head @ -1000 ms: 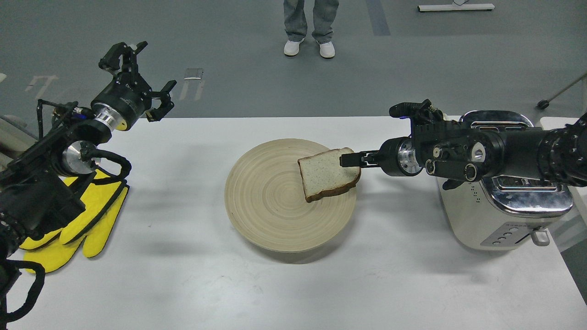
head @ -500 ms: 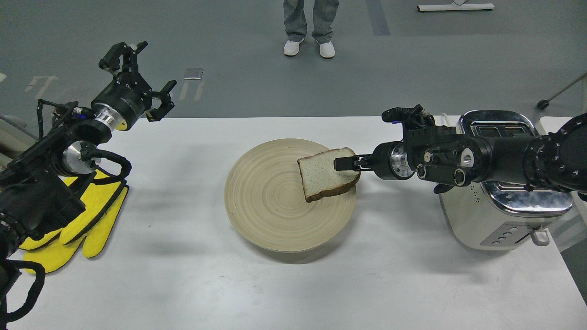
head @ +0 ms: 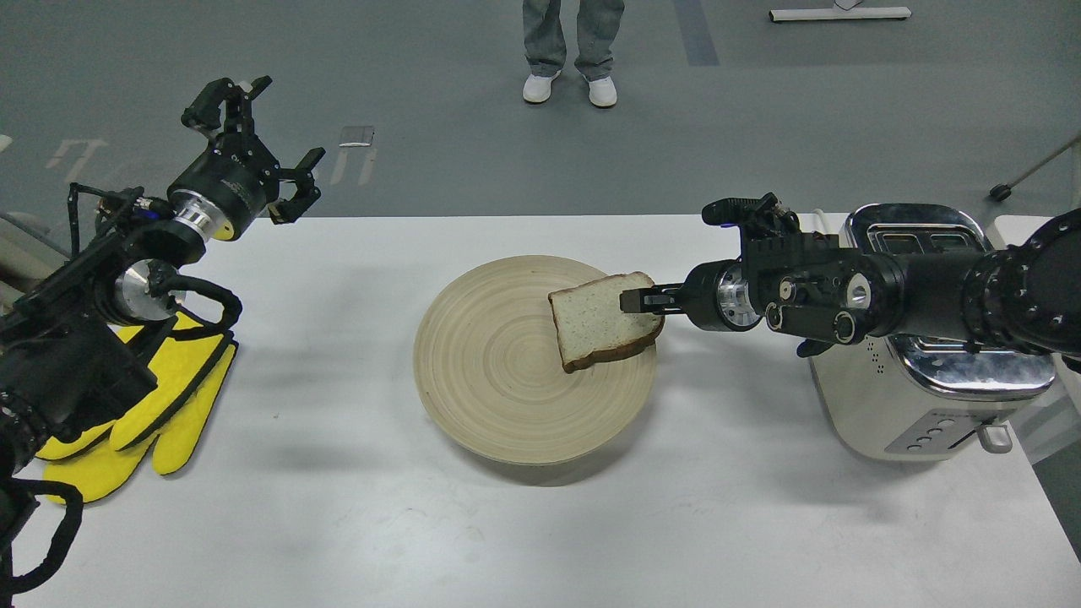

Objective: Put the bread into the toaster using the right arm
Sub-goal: 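Close the right gripper on the edge of the bread slice, then lift the bread slice off the plate and raise it above the toaster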

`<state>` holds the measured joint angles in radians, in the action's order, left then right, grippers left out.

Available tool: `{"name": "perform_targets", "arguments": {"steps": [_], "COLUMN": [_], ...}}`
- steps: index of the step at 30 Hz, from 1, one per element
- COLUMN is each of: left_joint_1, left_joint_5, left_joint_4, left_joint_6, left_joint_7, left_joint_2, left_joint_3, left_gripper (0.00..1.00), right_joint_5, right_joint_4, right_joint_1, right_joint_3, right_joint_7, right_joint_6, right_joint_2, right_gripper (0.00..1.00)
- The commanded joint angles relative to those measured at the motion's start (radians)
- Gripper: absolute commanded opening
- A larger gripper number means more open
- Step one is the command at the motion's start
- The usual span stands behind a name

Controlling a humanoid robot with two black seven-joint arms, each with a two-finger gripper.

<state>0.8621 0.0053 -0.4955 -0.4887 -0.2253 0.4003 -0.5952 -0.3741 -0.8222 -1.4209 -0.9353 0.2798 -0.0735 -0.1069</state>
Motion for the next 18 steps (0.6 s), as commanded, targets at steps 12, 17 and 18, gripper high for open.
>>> {"name": "perform_targets", "arguments": {"steps": [12,17,18], "left_joint_1": [0.000,0.000,0.000], "left_joint_5": [0.001,-0.001,0.001], "left_joint_4": [0.000,0.000,0.000], "left_joint_6": [0.000,0.000,0.000], "left_joint_7": [0.001,0.000,0.000], "left_joint_2": [0.000,0.000,0.000], "left_joint_3": [0.000,0.000,0.000], "left_gripper": [1.00,1.00,1.00], "right_joint_5": [-0.006,-0.003,0.000], "right_joint_4": [-0.003,-0.011,-0.015], "right_joint_1": [-0.010,-0.041,-0.055], "right_joint_3": [-0.002,0.003,0.004], "right_joint_7": [-0.001,-0.001,-0.001], "right_joint_6": [0.003,0.003,0.003], "right_joint_2": [-0.007,-0.011,-0.011], "right_gripper": [0.00,0.00,0.00]}}
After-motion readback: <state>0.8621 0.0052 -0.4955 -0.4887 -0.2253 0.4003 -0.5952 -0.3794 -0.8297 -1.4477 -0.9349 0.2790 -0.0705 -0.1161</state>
